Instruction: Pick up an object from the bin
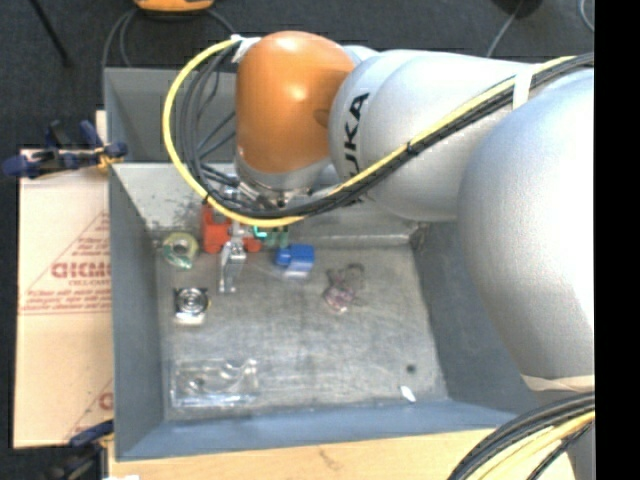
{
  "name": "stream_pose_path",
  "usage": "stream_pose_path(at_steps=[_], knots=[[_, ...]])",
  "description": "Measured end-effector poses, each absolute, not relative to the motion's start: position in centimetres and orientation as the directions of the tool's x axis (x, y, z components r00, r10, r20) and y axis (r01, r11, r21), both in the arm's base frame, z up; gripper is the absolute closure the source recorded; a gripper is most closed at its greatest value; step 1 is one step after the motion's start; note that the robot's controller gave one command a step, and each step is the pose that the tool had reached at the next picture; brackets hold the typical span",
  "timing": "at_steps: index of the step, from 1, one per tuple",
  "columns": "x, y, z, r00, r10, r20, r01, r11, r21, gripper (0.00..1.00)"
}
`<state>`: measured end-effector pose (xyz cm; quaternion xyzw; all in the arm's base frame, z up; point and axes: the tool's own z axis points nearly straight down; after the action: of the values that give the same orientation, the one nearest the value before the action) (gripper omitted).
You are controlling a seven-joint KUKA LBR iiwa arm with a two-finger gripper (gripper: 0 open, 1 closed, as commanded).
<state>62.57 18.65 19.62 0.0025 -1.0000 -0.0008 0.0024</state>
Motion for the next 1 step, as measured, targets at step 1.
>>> stream_pose_path(at_steps=[1], knots=[[62.89,23.35,8.41,-0.999,0.035,0.005,0.035,0.999,0.001,0.0]])
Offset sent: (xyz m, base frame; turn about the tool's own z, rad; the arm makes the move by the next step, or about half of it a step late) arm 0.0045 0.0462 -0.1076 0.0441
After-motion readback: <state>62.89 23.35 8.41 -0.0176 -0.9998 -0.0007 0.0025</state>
